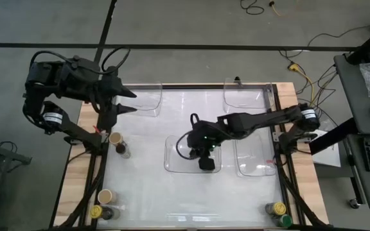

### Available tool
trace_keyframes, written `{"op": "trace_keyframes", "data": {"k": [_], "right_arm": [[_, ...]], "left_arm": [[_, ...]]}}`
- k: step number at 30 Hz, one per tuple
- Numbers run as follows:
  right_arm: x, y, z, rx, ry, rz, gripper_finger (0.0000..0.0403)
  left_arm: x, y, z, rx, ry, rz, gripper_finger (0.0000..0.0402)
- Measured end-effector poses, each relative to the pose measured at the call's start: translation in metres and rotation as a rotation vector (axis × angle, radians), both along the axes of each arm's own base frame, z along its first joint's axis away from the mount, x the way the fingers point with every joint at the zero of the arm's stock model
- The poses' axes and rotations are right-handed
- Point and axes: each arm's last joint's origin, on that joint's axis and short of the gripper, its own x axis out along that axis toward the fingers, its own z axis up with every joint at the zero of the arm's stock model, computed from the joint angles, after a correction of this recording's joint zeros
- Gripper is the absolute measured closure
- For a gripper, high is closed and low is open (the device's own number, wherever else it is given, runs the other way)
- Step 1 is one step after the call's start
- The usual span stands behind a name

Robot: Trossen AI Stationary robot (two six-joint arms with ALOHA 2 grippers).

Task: Sort spices by type
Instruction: Put the green seasoning bottle into the bottom left transparent bin

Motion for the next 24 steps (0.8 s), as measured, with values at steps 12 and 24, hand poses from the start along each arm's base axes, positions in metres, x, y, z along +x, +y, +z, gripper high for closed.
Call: {"op": "trace_keyframes", "data": {"k": [12,24], "right_arm": [[-0.064,0.066,0.021,-0.089,0.284,-0.093,0.0223],[-0.119,0.138,0.014,0.023,0.532,-0.225,0.0143]], "left_arm": [[0.024,0.000,-0.009,-0.038,0.051,0.023,0.0194],[0.036,-0.006,-0.001,-0.027,-0.059,-0.022,0.0194]]}}
